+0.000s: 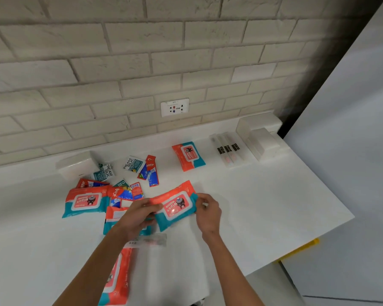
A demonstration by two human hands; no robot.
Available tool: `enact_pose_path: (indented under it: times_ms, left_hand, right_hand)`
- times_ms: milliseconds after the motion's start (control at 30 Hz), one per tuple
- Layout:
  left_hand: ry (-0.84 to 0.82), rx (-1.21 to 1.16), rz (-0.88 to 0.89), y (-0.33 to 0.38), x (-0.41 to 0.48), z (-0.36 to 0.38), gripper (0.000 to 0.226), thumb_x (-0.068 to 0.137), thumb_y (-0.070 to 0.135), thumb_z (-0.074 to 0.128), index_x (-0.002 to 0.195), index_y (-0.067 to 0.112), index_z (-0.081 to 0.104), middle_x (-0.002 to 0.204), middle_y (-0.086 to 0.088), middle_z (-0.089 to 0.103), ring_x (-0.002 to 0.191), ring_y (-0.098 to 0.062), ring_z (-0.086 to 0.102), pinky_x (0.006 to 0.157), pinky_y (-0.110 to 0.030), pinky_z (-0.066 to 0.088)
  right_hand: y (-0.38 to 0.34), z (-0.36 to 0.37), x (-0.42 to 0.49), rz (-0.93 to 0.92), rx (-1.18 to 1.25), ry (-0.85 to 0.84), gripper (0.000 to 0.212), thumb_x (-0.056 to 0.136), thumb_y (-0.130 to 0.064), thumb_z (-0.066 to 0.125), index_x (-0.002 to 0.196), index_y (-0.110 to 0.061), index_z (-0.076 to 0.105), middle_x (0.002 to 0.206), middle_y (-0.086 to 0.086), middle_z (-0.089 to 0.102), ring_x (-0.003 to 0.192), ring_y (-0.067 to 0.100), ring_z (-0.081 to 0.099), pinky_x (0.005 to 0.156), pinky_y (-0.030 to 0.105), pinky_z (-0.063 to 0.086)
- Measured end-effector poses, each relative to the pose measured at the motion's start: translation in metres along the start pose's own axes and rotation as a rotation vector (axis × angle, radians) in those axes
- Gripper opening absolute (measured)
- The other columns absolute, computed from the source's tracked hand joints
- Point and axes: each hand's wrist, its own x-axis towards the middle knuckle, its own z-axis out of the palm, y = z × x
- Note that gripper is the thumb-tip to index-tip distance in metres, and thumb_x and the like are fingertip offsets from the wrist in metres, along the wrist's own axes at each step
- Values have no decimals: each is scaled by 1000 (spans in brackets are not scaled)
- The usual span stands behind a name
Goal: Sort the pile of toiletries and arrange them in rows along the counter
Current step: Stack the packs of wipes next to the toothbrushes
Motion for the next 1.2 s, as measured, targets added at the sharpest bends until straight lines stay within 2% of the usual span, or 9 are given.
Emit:
enact_pose_path:
  times_ms: [100, 267, 367, 567, 667, 800, 1000, 1100, 1200]
  left_hand:
    - [-67, 57, -7, -4, -15, 1, 38, 85, 14, 82, 120, 9, 68, 117, -13, 74, 108, -28, 72, 83, -40, 63]
    - [-224, 292, 90, 0, -33, 19, 40, 83, 25, 85, 120, 23, 70, 111, 3, 78, 105, -18, 75, 90, -38, 62]
    - [-266, 343, 147, 2, -35, 31, 44, 85, 31, 84, 125, 31, 68, 113, 6, 78, 104, -18, 75, 89, -39, 62]
    - [-196, 152, 176, 2, -21, 44, 50, 85, 20, 84, 131, 24, 65, 117, -3, 77, 107, -25, 75, 98, -51, 58]
    - [-99, 87, 178, 5, -11, 51, 48, 84, 21, 84, 129, 23, 66, 113, -1, 78, 104, -24, 76, 95, -49, 60]
    - [-64, 52, 189, 11, 8, 59, 46, 84, 24, 83, 127, 20, 67, 113, -2, 78, 104, -24, 76, 95, -49, 60]
    - [-69, 79, 153, 27, 39, 76, 39, 85, 16, 82, 121, 11, 69, 108, -4, 79, 101, -23, 76, 88, -40, 63]
    - [-102, 114, 175, 39, 58, 79, 40, 84, 12, 82, 122, 10, 69, 112, -7, 78, 105, -24, 75, 94, -44, 61]
    - [-56, 150, 175, 49, 81, 84, 43, 82, 13, 84, 122, 11, 68, 112, -8, 78, 103, -24, 76, 94, -45, 61]
  right_hand:
    - [-18, -15, 4, -36, 29, -15, 23, 105, -12, 65, 100, -32, 76, 108, -17, 76, 101, 1, 70, 89, 24, 61]
    - [-51, -20, 14, -70, 27, -71, 15, 101, -13, 71, 99, -26, 79, 102, -17, 75, 89, -8, 71, 73, 13, 59]
    - [-68, -17, 16, -60, 59, -84, 5, 99, -24, 76, 102, -29, 76, 101, -17, 74, 85, 2, 76, 70, 20, 63]
    - [-72, -23, 7, 57, 106, -150, 25, 99, -53, 69, 116, -34, 65, 105, -9, 77, 84, 7, 79, 70, 25, 64]
    - [-52, -24, 2, 72, 52, -198, 32, 98, -52, 71, 120, -30, 66, 107, -7, 78, 88, 7, 78, 72, 20, 63]
    - [-27, -21, 10, 111, 73, -235, 40, 93, -51, 77, 118, -20, 70, 107, -2, 80, 90, 12, 79, 83, 35, 67]
    - [-18, -19, 54, 161, 75, -165, 38, 91, -47, 81, 118, -23, 69, 106, -5, 78, 89, 12, 79, 78, 26, 66]
    - [-16, -15, 79, 167, 92, -155, 42, 90, -46, 82, 121, -23, 67, 114, -1, 76, 96, 17, 78, 85, 32, 66]
    - [-18, -12, 104, 157, 83, -169, 43, 91, -45, 81, 122, -20, 66, 113, 0, 75, 95, 15, 77, 84, 29, 66]
